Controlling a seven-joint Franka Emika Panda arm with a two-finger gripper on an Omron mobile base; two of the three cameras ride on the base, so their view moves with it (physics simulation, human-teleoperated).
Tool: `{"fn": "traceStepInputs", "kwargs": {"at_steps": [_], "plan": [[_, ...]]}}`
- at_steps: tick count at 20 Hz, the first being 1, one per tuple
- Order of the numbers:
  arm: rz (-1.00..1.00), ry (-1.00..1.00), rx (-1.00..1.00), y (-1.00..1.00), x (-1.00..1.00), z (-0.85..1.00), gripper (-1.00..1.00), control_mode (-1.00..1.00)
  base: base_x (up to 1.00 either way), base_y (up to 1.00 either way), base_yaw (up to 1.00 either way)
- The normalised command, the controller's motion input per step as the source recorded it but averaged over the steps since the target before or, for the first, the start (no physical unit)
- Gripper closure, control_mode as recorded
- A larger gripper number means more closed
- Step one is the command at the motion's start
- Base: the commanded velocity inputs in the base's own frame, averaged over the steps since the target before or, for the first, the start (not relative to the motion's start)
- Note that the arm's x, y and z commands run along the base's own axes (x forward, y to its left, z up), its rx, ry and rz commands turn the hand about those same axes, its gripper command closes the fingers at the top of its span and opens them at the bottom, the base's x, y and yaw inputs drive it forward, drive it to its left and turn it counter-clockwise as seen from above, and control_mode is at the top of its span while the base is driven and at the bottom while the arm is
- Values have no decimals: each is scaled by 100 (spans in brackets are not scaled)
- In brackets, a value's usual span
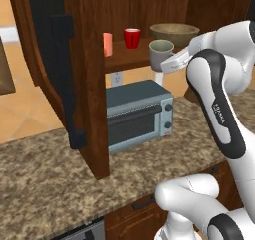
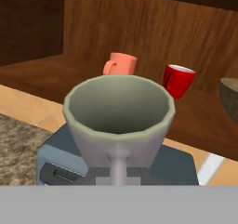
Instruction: Gather all objects into one cabinet and sort the glasses and bowls to opposite sides.
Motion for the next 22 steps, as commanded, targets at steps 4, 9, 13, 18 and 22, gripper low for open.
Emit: {"fn": "traceStepInputs", "kwargs": {"at_steps": [4, 9, 13, 18, 22], "plan": [[0, 0, 0, 0, 0, 0, 100, 100, 1, 0, 0], [0, 0, 0, 0, 0, 0, 100, 100, 33, 0, 3], [0, 0, 0, 0, 0, 0, 100, 100, 23, 0, 26], [0, 0, 0, 0, 0, 0, 100, 100, 14, -2, 26], [0, 0, 0, 0, 0, 0, 100, 100, 9, -9, 19]]}}
